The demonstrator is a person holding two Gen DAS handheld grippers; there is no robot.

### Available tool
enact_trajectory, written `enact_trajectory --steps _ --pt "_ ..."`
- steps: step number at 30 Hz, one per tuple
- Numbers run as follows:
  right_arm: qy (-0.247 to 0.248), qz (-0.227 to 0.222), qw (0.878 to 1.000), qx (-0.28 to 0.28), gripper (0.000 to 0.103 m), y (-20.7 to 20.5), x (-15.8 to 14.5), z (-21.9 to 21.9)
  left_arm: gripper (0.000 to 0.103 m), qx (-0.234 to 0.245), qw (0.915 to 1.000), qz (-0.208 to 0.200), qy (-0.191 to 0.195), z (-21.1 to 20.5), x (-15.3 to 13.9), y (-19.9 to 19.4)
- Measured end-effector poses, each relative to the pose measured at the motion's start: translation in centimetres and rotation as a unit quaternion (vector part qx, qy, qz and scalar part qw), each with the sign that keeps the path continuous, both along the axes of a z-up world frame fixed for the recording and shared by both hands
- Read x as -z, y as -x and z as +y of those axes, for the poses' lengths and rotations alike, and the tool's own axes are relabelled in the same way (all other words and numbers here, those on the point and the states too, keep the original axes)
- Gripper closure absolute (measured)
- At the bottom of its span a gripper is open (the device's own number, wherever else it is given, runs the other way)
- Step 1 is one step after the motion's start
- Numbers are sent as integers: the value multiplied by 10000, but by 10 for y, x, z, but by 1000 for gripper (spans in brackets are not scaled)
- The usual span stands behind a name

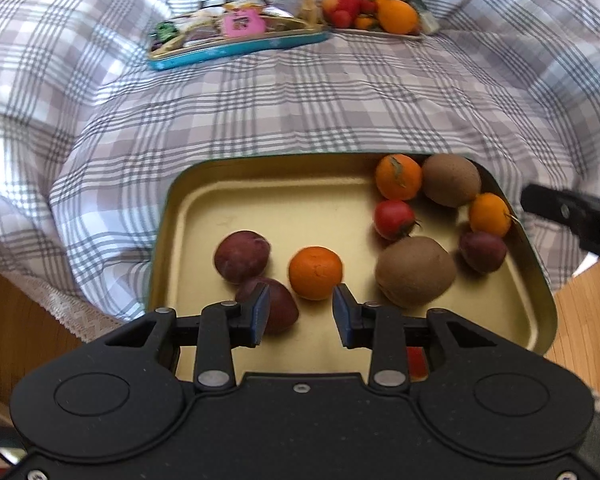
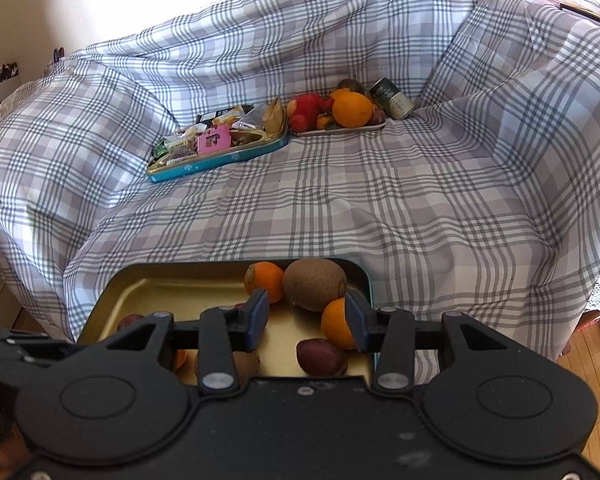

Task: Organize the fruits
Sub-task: 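Release the mandarin with the right tool while the left tool drops the tomato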

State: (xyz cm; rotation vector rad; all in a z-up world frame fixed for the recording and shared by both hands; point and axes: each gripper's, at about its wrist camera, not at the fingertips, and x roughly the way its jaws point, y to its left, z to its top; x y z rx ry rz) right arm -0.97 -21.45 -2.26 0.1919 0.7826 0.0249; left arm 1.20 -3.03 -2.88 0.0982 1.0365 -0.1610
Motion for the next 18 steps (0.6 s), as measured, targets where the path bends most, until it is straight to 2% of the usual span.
enact_trajectory --steps 5,18 --pt "37 110 9999 -90 57 0 2 4 59 -305 9995 -49 -43 7 -2 -2" --pt "128 482 9983 -316 57 -1 10 17 59 -512 9983 -224 -168 10 -7 0"
